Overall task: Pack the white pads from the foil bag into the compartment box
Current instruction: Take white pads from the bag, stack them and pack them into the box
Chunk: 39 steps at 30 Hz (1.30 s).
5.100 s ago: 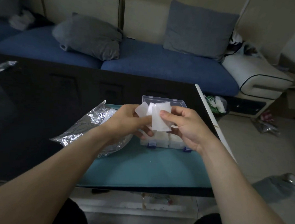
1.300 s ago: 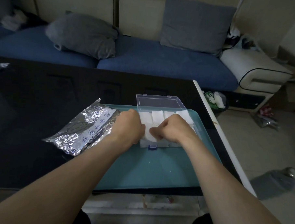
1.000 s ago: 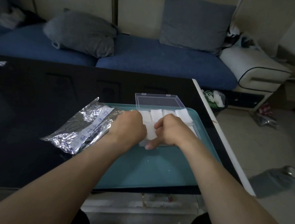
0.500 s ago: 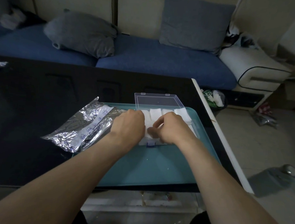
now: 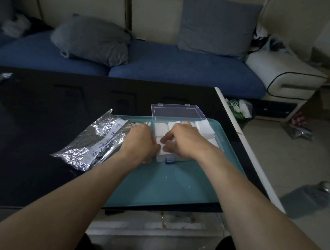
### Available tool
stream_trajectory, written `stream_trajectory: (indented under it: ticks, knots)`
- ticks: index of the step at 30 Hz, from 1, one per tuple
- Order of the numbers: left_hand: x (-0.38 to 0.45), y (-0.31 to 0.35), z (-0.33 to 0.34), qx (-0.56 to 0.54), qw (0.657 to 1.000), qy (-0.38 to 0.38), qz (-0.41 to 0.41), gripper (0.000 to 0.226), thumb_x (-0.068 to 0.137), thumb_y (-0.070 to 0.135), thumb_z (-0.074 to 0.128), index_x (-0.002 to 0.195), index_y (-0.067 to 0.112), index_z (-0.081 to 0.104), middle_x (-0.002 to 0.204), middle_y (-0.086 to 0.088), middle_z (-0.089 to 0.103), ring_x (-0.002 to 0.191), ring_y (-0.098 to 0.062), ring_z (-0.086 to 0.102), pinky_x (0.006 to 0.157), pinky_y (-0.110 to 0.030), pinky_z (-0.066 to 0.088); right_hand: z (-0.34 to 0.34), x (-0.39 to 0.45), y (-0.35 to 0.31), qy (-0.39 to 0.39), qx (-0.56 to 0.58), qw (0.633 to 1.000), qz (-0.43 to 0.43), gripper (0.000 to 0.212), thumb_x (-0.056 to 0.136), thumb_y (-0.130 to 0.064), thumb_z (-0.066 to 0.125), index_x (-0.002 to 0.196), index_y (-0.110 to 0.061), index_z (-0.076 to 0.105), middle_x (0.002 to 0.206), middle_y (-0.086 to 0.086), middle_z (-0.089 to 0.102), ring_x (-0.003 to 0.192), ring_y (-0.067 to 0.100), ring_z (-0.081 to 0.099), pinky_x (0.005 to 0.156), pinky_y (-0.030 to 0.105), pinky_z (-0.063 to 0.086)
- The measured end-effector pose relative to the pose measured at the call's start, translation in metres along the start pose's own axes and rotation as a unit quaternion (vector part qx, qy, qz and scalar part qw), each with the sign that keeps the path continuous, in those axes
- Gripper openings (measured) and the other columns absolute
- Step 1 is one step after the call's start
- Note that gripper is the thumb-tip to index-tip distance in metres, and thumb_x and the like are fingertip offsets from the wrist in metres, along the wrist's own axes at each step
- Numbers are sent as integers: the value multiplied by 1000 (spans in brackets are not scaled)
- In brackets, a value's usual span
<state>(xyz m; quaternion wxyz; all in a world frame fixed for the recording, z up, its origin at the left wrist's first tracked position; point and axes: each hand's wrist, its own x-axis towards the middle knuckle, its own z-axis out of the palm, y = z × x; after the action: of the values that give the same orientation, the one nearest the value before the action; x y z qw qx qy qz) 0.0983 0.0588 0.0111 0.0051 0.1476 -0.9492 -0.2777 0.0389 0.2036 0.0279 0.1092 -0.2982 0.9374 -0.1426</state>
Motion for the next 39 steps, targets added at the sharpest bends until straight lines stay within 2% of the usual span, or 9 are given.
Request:
stream_trajectory:
  ticks: [5,8,14,19,24,26,29,32,39]
  knots:
    - [-21,18,-28,-22,990,115,83,23,89,29,65,76,12,74,65,-2,68,63,-21,65,58,-28,45,2,11,-11,-1,-145,989,-22,21,88,-47,71,106,-39,66,123,-8,66,126,26,40,103,44,30]
    - [-24,7,-51,-16,976,199,87,17,89,33,63,88,19,71,74,2,69,70,-18,66,65,-28,52,3,13,-15,-24,-198,980,-23,30,92,-45,66,122,-41,65,132,-4,61,131,30,36,105,49,25]
    - [-16,-40,-60,161,986,32,-8,70,79,58,68,131,12,54,130,-15,53,122,-35,48,101,-40,40,1,4,-4,47,-143,988,-36,37,86,-55,68,121,-41,68,123,-6,58,112,23,36,85,41,26]
    - [-7,-64,-66,136,989,28,-55,24,92,28,58,101,6,61,107,-16,67,86,-31,58,71,-32,43,-4,-1,-6,31,-146,989,-10,34,84,-55,70,116,-42,70,123,-4,51,117,23,35,92,41,28]
    - [-5,-77,-74,22,995,31,-91,30,98,23,49,75,6,57,77,-11,62,65,-25,56,52,-29,37,6,2,-41,242,103,955,-139,8,88,-22,72,94,-23,76,96,-4,54,93,15,53,89,34,39]
    - [-4,-79,-77,-16,994,37,-98,34,99,23,48,71,6,58,71,-9,59,60,-21,53,50,-28,36,17,-1,-66,188,142,955,-182,10,89,-12,68,96,-16,75,98,1,61,88,14,58,84,26,45]
    - [-4,-82,-78,-74,992,14,-104,34,99,22,48,75,3,62,68,-7,58,57,-19,50,51,-28,37,38,5,-82,48,21,985,-161,38,90,-11,69,127,-13,64,132,6,56,116,22,58,98,32,48]
    - [-6,-88,-76,-110,987,-39,-110,31,99,19,48,79,2,64,64,-4,55,52,-14,46,50,-27,35,46,14,-88,9,-35,984,-174,56,83,-12,77,136,-17,59,138,8,57,120,28,59,97,38,51]
    - [-3,-104,-78,-265,951,-43,-155,35,99,22,49,78,1,67,67,-10,60,57,-21,52,58,-34,42,64,26,-99,-8,-59,982,-180,58,88,-42,71,141,-28,52,135,7,49,117,33,57,88,39,49]
